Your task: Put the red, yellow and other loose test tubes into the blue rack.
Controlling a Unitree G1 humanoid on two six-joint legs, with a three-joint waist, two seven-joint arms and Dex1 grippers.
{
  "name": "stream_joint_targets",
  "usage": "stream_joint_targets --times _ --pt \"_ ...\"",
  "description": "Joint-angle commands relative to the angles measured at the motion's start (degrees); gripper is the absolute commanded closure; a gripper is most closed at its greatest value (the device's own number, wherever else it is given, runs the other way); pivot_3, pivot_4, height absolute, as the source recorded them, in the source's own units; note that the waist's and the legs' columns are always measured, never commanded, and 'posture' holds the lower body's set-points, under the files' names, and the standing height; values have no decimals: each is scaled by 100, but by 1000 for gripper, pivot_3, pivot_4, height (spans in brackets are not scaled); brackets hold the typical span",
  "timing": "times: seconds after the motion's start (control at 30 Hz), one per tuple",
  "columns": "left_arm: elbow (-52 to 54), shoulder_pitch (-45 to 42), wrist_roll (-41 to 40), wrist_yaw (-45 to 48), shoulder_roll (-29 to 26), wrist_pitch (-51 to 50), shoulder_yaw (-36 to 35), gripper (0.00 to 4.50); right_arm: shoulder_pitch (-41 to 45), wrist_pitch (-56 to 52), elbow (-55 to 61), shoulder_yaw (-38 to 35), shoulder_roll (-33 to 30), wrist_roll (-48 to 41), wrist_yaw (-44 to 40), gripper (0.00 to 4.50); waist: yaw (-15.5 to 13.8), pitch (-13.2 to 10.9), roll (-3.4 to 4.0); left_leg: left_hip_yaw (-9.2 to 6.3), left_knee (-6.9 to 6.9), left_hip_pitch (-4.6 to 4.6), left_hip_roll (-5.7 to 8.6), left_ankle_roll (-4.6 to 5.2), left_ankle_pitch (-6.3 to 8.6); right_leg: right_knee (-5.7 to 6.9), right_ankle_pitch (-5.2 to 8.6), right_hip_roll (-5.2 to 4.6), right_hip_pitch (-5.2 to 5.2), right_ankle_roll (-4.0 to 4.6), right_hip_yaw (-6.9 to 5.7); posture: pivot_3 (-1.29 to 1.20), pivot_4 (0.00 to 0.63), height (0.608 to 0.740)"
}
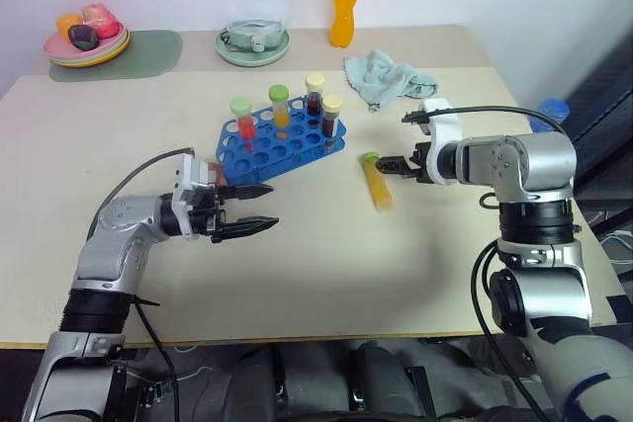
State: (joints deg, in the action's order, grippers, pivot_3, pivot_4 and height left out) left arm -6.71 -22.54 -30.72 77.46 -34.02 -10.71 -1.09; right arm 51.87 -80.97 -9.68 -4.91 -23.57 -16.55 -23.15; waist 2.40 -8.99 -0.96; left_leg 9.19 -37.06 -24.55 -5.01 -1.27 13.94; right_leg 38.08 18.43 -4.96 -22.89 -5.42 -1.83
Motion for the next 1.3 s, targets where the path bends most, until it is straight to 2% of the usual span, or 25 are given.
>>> stream_joint_targets --times 0.03,0.3,0.57,0.6,0.7,0.8,1.0,1.2,1.3 --pt "-94 -149 50 51 142 55 96 1365 291 88 -174 49 63 -6 56 31 3 0 0 0 0 0 0 0 0 0 0 0 0 -1 0 0 150 740" --pt "-424 -437 171 178 396 113 264 1365 440 61 -889 421 182 69 83 31 6 0 0 0 -1 0 0 0 0 1 1 0 0 -1 0 0 150 740" --pt "-391 -377 230 180 541 88 283 1365 705 882 -1985 1011 453 463 73 31 90 5 -7 -1 -6 13 -2 -2 -2 6 0 2 13 -1 0 0 150 740" --pt "-371 -355 234 178 546 79 274 1365 763 1027 -2159 1055 484 533 88 569 112 8 -11 -1 -6 16 -2 -2 -2 6 0 2 16 -1 0 0 150 740" --pt "-296 -325 236 137 546 15 261 1365 895 1336 -2520 1274 536 722 -12 1782 179 11 -17 -4 -8 20 -2 -3 -2 9 0 2 20 -1 0 0 150 740" --pt "-203 -311 222 76 514 -64 237 1365 892 1545 -2562 1628 541 908 -240 3306 188 12 -16 -5 -7 26 -7 -6 -4 13 0 7 22 -1 1 0 150 740" --pt "-95 -314 200 -15 437 -176 169 1365 741 1766 -2093 1927 448 1058 -616 3306 183 12 -17 -5 -7 26 -9 -7 -5 13 0 9 22 -1 2 0 150 740" --pt "26 -213 177 -128 349 -213 81 1365 -1 2479 86 2220 -244 931 -1551 3306 138 9 -14 -5 -2 5 -9 -7 -5 8 0 9 2 -1 1 0 150 740" --pt "203 -151 136 -248 300 -325 38 1365 -407 2569 1177 1930 -462 633 -1817 3306 119 7 -13 -6 0 1 -9 -7 -4 6 1 9 -3 -3 1 0 150 740"
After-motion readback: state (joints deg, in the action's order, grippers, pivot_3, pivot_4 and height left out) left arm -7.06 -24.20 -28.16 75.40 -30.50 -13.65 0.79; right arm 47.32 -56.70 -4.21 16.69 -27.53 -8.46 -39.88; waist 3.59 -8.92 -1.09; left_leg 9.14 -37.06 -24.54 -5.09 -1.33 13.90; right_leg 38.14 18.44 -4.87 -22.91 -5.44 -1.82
